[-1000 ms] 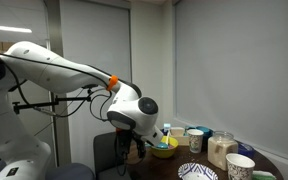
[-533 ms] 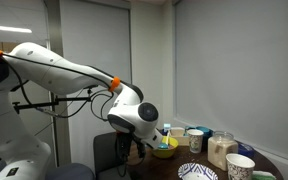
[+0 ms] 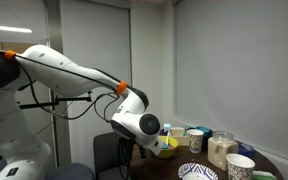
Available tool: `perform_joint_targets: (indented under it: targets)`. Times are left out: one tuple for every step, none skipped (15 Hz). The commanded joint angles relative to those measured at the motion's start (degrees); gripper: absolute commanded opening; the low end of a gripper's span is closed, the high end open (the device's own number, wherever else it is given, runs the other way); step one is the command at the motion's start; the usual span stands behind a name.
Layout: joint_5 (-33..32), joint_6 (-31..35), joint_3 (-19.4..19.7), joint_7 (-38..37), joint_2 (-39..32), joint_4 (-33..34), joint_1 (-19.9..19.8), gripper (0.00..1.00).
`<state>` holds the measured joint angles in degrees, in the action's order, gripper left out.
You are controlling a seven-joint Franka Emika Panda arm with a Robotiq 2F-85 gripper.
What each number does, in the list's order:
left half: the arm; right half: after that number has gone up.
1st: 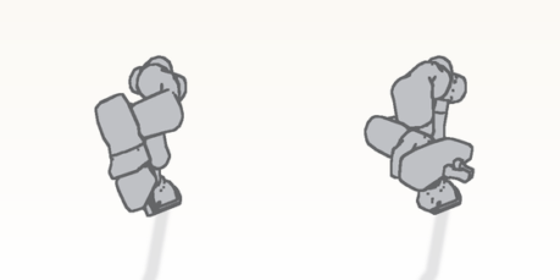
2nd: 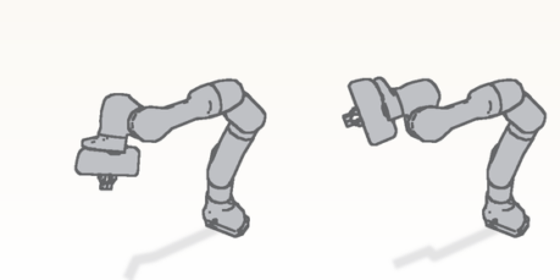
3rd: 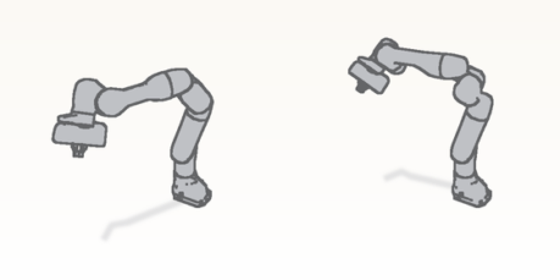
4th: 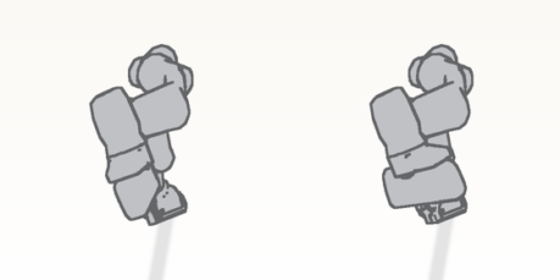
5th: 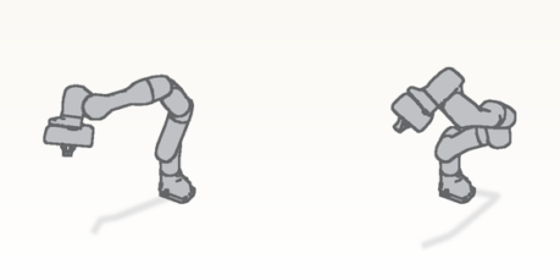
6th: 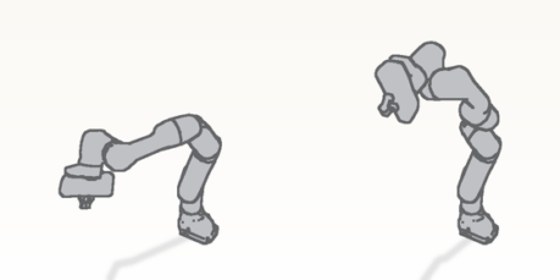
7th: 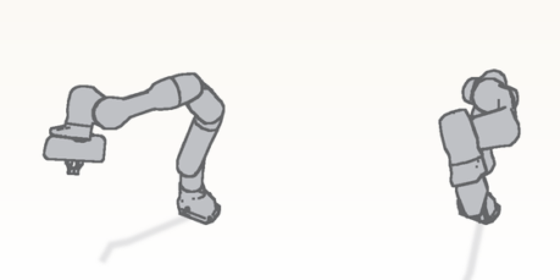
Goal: Use the blue scoop to scoop up the contents in the bowl into the cup
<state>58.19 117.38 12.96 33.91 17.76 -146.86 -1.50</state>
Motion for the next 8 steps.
perform_joint_targets:
  targets:
    - [5.16,-0.19,-0.92,3.98,-2.69,0.79,-1.25,0.87]
    - [5.86,-0.26,-1.1,4.06,-3.36,0.96,-1.48,0.74]
    - [6.48,-0.6,-1.16,4.02,-4.0,1.14,-1.68,0.67]
    - [7.19,-0.85,-1.28,3.8,-4.46,1.26,-1.91,0.52]
    - [7.37,-0.83,-1.51,3.33,-4.82,1.35,-2.15,0.44]
    - [7.49,-0.71,-1.63,3.22,-5.05,1.4,-2.31,0.38]
    - [7.79,-0.44,-1.69,3.27,-5.25,1.43,-2.47,0.32]
    - [8.19,-0.27,-1.74,3.31,-5.38,1.44,-2.65,0.23]
